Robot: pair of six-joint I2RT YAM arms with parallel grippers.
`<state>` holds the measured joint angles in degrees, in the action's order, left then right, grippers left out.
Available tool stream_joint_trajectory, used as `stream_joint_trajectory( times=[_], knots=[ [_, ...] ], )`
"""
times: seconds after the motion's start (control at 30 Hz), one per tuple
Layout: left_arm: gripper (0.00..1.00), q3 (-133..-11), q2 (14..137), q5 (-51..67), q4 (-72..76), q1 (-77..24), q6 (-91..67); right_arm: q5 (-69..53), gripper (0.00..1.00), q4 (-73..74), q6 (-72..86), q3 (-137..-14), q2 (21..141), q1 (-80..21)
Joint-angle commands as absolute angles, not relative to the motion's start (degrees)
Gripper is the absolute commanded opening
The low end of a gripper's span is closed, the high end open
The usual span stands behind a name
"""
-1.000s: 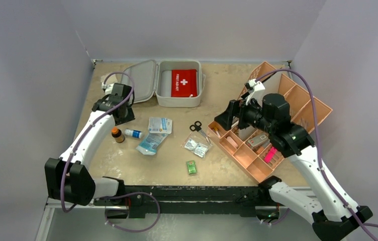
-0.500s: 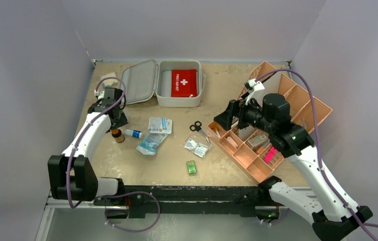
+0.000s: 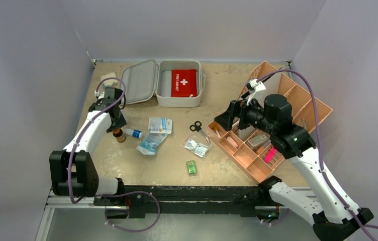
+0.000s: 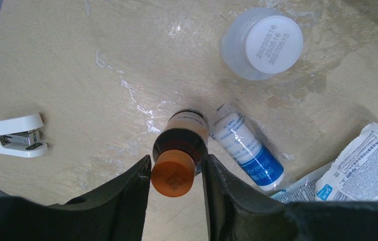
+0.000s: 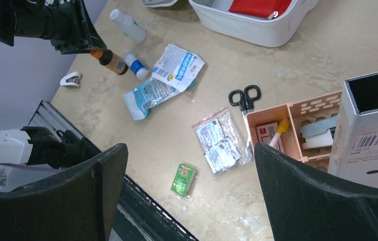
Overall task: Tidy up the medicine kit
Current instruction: Pick up the pill bottle at the center of the board, then place the pill bottle in the medicine box.
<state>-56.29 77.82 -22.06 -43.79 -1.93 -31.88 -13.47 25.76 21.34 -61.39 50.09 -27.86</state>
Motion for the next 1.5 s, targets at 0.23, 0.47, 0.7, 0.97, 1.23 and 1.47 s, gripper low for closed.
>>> stream_joint_trajectory(
  times=[0.23,0.47,0.7,0.97,1.23,1.47],
  knots=[
    [0.09,-57.7,76.0,-22.4,-46.4,-1.6,-30.1,-14.4,0.97,24.3,20.0,-61.1,49.1,-27.9],
    [0.00,-64.9,70.5,-10.5,-49.6,-1.6,-16.7,-15.0,0.97,24.1,20.8,-61.1,49.8,-27.9],
    [0.00,-73.8,69.0,7.0,-55.3,-1.6,-11.8,-18.5,0.93,19.4,21.4,-61.6,50.6,-27.9],
    [0.00,-85.8,75.2,20.1,-56.9,-1.7,-9.1,-17.7,0.92,18.6,22.2,-64.2,52.2,-27.9],
    [0.00,-93.4,80.9,38.4,-55.7,-6.1,-9.3,-20.7,0.77,11.5,17.1,-66.7,59.4,-28.3],
    [0.00,-93.8,79.9,47.1,-54.5,-10.6,-10.3,-27.2,0.74,6.1,8.3,-72.1,67.7,-35.7]
  ],
)
